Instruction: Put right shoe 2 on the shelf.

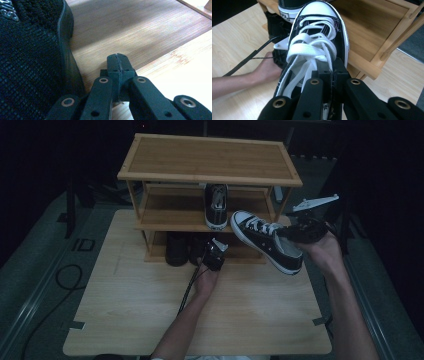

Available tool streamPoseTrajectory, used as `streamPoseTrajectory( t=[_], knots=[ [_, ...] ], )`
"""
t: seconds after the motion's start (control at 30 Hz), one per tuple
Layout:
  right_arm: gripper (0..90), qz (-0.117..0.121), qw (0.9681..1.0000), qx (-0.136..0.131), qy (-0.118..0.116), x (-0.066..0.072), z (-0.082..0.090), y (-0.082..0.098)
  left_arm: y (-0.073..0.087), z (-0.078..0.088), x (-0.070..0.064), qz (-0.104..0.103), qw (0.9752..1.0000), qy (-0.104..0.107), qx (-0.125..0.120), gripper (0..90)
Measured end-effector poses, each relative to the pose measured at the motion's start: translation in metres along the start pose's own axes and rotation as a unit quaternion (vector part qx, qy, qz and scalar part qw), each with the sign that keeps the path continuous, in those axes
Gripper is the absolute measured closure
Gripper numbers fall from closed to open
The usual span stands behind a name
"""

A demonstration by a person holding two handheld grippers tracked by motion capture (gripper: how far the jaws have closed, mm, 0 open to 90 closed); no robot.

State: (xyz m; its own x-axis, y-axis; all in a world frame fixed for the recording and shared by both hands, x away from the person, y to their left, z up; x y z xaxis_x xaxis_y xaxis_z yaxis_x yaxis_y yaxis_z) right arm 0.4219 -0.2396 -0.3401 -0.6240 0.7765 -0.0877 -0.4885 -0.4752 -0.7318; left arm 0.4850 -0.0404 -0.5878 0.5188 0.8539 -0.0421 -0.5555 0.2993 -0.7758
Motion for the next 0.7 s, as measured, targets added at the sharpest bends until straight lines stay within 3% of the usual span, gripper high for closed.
streamPoseTrajectory(
  t=[0.33, 0.7],
  knots=[
    [88.1, -0.019, 0.9997, 0.005, 0.013, -0.01, -0.014, -0.009, 0.0, 0.0, 0.0, -0.002, 1.0, -0.001, 0.0, 90.0],
    [88.1, -0.044, 0.9986, 0.004, 0.029, -0.013, -0.03, -0.022, 0.0, 0.0, 0.0, -0.003, 1.0, -0.001, 0.0, 90.0]
  ],
)
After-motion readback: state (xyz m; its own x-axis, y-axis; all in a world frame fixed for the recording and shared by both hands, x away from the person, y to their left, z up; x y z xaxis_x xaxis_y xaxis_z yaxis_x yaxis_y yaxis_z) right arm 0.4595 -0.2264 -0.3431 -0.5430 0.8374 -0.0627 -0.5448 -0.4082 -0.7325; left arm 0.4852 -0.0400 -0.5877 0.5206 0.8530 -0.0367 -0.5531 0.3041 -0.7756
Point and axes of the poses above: each handheld gripper's, and its own axes: z roughly backward along the jaws, y roughly out of its underside, x roughly to its left, the point moved 5 cm from there along -z, roughly forward along the jaws, and after that the axes turned 8 degrees about y, right-handed, at the moved point
